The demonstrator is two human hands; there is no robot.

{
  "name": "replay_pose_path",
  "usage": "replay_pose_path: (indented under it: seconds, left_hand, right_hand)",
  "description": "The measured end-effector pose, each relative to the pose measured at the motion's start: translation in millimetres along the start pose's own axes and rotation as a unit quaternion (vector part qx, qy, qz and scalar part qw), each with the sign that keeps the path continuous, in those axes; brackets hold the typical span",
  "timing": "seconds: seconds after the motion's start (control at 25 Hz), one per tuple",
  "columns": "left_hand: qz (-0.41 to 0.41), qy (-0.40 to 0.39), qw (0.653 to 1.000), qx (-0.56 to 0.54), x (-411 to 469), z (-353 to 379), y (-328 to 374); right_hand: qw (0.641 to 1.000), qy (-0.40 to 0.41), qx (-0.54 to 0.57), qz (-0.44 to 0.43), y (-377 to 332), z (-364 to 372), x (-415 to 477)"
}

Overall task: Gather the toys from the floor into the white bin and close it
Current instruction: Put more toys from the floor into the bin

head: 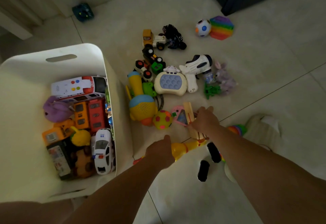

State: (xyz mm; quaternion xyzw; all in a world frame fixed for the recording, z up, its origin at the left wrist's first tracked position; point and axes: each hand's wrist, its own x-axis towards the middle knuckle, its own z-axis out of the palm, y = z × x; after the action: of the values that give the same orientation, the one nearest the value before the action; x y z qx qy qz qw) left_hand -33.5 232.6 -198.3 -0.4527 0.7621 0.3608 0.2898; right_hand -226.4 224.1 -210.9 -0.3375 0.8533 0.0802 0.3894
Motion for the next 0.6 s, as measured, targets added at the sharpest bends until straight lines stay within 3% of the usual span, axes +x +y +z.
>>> replay_pose_path:
  seconds: [0.12,0.28,0.44,0.6]
  left_hand:
    - [0.024,-0.036,0.999,-0.005,-8.6,-10.8,14.9]
    - [0.039,-0.069,0.995,-0.06,-32.1,-47.2,40.2]
    - [0.058,-0.07,0.984,-0.154,-64.7,-106.4,43.6]
    - [0.056,-0.036,0.969,-0.237,-124.8,-163.9,10.4]
  right_hand:
    - [1.0,0.013,0.008,-0.01,4.1,-5.0,-8.1]
    - [0.987,0.042,0.144,-0.05,9.1,-27.6,-29.5]
    - [0.924,0.115,0.344,-0.123,-19.9,-77.3,-66.5]
    - [0.853,0.152,0.458,-0.197,-75.1,-120.8,-117.2]
